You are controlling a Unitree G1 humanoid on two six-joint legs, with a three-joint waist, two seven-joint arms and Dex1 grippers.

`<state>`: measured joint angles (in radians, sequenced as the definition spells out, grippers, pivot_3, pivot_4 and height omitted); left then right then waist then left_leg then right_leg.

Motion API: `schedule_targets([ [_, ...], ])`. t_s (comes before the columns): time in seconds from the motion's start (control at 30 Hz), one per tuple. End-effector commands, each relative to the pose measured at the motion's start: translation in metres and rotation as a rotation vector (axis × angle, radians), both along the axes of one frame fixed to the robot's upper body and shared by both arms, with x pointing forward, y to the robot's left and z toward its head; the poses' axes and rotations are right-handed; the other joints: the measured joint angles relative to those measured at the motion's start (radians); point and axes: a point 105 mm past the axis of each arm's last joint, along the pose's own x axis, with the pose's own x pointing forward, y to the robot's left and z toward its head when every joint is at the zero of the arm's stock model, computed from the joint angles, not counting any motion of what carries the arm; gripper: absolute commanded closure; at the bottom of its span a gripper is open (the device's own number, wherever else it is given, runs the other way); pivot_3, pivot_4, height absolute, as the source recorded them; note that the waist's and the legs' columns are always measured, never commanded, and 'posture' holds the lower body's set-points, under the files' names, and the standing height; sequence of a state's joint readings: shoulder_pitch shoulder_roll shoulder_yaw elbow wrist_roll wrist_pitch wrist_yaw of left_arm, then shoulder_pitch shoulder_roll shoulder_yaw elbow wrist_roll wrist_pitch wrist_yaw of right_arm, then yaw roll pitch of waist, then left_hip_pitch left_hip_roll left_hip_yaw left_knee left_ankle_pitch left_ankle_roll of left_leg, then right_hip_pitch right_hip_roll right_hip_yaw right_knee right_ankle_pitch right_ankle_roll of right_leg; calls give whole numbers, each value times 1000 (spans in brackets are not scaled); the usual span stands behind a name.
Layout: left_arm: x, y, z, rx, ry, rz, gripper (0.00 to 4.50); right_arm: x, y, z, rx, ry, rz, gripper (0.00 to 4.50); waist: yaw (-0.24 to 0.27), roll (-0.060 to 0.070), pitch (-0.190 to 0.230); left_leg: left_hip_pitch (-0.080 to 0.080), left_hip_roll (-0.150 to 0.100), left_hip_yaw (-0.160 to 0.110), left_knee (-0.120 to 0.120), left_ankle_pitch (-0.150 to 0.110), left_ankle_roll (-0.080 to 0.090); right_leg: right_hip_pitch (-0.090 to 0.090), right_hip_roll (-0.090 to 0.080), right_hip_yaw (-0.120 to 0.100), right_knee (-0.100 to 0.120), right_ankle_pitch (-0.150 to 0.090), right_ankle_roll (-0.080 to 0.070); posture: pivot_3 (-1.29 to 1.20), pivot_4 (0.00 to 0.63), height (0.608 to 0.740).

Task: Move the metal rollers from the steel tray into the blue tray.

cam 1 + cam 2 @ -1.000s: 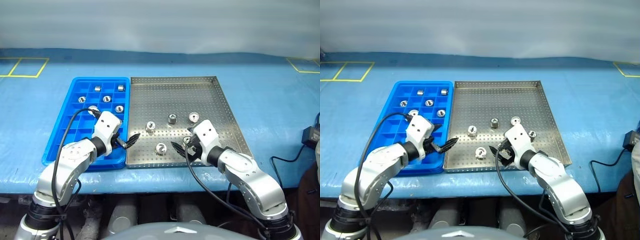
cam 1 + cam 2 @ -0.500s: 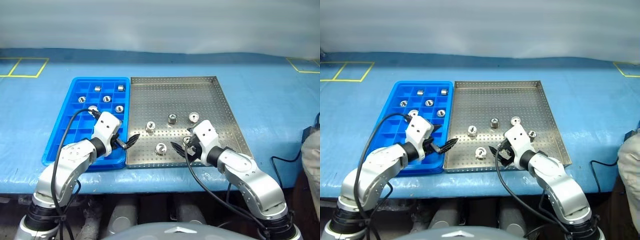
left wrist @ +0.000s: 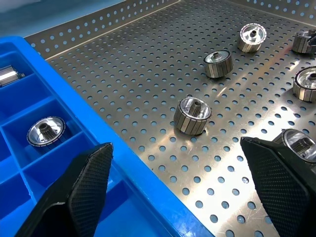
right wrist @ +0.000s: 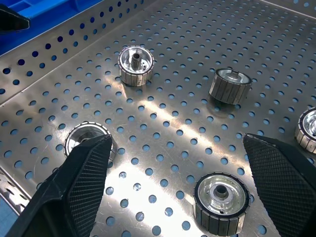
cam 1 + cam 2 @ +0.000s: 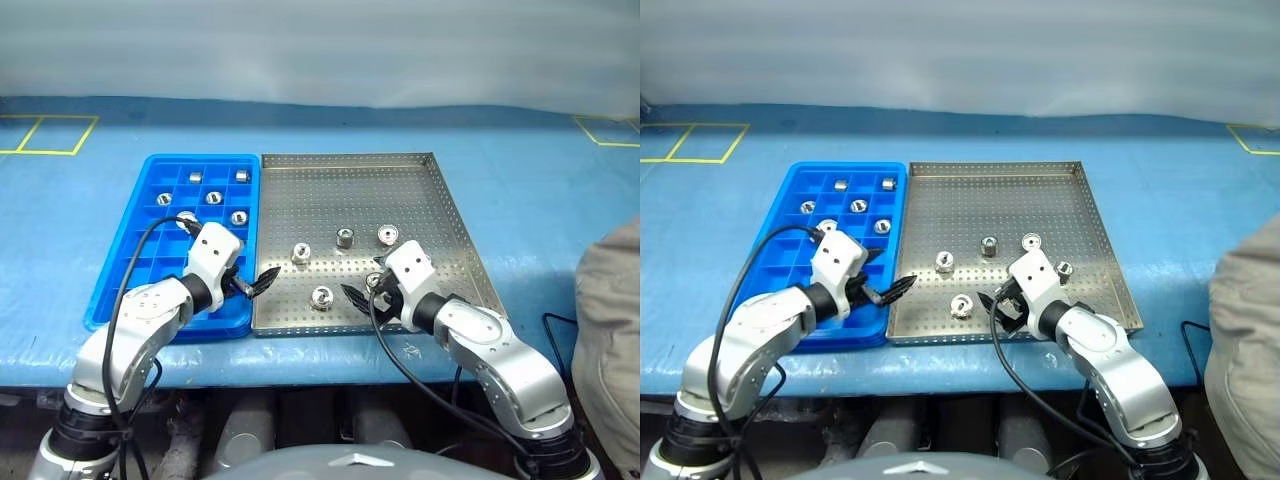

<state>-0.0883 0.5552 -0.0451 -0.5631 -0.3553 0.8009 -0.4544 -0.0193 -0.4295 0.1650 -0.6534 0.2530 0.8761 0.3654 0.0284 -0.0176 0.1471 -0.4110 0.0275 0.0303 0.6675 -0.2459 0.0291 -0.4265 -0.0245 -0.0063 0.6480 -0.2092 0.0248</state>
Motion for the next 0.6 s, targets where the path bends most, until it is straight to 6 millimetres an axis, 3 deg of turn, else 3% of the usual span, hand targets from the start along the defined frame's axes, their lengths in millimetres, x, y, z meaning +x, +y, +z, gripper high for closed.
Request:
schedule_targets([
  [0.03, 7, -3, 18, 3, -47, -23, 0, 2, 4, 11, 17, -55, 7, 44, 1, 0, 0, 0, 0, 0, 0, 0, 0, 0, 0, 0, 0, 0, 0, 68, 150, 740],
  [0.27, 41, -15, 35, 64, 23, -98, 0, 5, 5, 11, 24, -63, 1, 44, 0, -1, 0, 0, -1, -1, 1, 0, 1, 0, 1, 0, 1, 0, 1, 61, 150, 740],
  [0.4, 59, -34, 29, 135, 113, -184, 0, 5, 7, 11, 36, -68, -4, 44, -1, -1, 0, 0, -2, -1, 1, 0, 1, 0, 0, 0, 0, 1, 2, 46, 150, 740],
  [0.6, 69, -59, 10, 238, 214, -320, 0, 4, 8, 10, 50, -74, -20, 44, -11, -1, 0, -1, -6, 0, 1, 0, 2, 0, 1, 1, -1, 3, 6, 16, 150, 740],
])
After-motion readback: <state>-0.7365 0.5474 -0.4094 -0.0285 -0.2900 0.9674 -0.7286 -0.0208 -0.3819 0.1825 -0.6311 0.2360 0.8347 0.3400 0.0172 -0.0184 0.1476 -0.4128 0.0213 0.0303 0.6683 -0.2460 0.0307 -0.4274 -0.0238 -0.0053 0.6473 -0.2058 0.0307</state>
